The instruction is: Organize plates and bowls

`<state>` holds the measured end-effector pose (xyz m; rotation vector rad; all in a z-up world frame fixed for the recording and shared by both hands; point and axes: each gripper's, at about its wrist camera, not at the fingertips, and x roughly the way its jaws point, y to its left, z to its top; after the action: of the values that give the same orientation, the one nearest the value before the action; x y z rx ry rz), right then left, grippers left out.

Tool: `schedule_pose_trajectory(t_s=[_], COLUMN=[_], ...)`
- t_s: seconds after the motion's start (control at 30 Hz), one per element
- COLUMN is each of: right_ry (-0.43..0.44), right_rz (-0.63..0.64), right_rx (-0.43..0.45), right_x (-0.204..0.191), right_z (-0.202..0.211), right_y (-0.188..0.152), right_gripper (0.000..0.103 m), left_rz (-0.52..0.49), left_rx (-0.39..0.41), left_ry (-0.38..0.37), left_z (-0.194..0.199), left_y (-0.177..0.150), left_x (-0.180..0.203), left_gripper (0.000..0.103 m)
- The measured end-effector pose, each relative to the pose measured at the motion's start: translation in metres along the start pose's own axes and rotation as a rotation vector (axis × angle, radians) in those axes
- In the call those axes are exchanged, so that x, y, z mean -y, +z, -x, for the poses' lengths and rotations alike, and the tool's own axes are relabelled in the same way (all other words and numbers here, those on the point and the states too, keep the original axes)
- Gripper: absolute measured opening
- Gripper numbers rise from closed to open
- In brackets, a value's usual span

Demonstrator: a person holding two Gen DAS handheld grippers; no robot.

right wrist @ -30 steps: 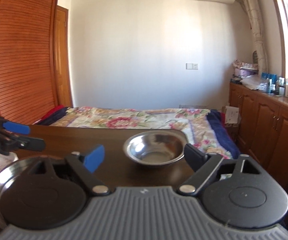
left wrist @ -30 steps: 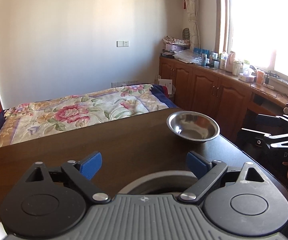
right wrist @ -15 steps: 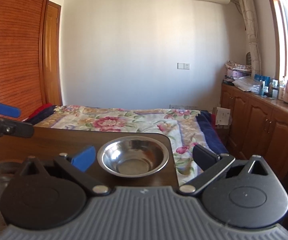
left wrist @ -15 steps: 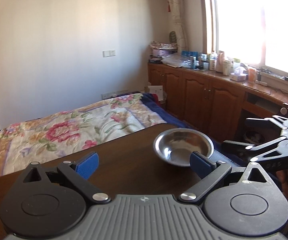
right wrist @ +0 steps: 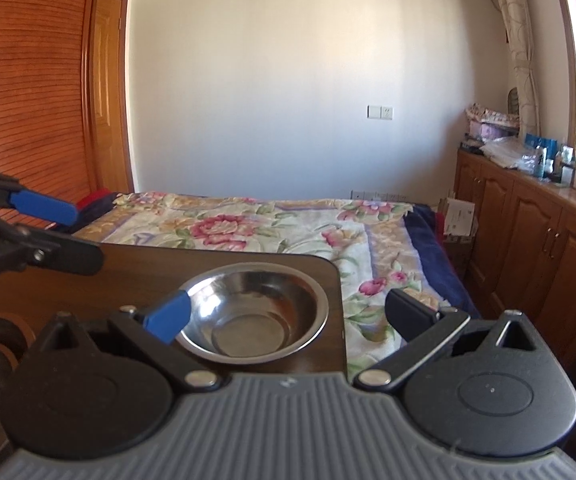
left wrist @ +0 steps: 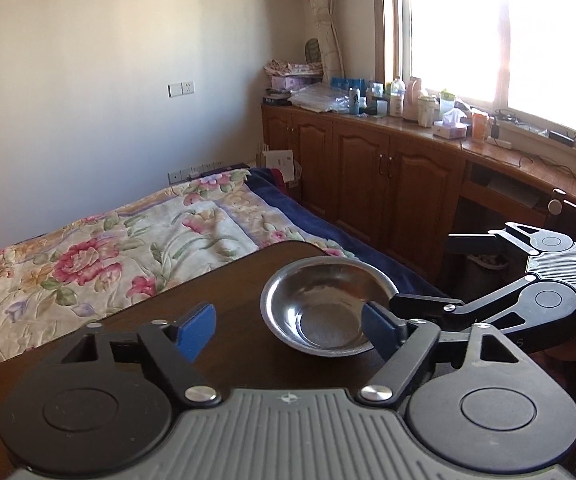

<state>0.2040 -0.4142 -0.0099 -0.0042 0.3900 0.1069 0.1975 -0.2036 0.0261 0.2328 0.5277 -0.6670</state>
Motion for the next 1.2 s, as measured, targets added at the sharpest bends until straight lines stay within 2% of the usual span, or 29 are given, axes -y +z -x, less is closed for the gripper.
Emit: schedule_pose_trajectory(t_s=[0.1,0.17,0.23,0.4,0.57,0.67,0.87,1.0,1.07,1.2], right_ry=[0.014,0.020,0.023,0.046,0.051,0.060,0.089,0.116,0.128,0.136], right_rz=[-0.003,-0.007,-0.014,-0.073,-0.073,-0.076,-0.096,-0.118,-0.123,-0.138], right_rx=[-0.028,-0.050,-0.069,-0.116,-0.136,-0.142,-0.162,-0.174,-0.178,-0.180], right_x=[0.002,0.004,0.008,0.021,0.023,0.023,0.025,0.025,0.024,0.023], right_z=[-0.008,-0.014,-0.020,-0.034,-0.040,-0.041,-0.044,-0.046,-0.047,-0.048], right_y=[0.001,0.000,0.000,-0.004,-0.007,-0.008,-0.011,-0.011,-0.011,-0.010], right_gripper=[0.085,0.080,0.070,0.054,0.049,0.047,0.042,0.036,0.035,0.031], left_rz=[0.002,0.007,0.013,0.047,0.078,0.075,0.083,0.083,0.076,0.081], left_rx=[-0.030,-0.048,-0.070,-0.124,-0.161,-0.195,-0.238,-0.248,-0.254,-0.257], left_ry=[0.004,0.010,0.009,0.016,0.015,0.027,0.005,-0.006,-0.013,-0.011], left_z=[-0.015,-0.025,-0.035,-0.061,-0.078,-0.088,-0.100,-0.101,-0.101,-0.100], left_y=[0.003,0.005,0.006,0.008,0.008,0.008,0.005,0.006,0.006,0.006], left_x=[-0.001,-0.004,-0.006,-0.013,-0.018,-0.018,-0.020,-0.018,-0.017,-0.017], left_gripper=[0.067,0.061,0.055,0.045,0.038,0.037,0.037,0.030,0.021,0.021])
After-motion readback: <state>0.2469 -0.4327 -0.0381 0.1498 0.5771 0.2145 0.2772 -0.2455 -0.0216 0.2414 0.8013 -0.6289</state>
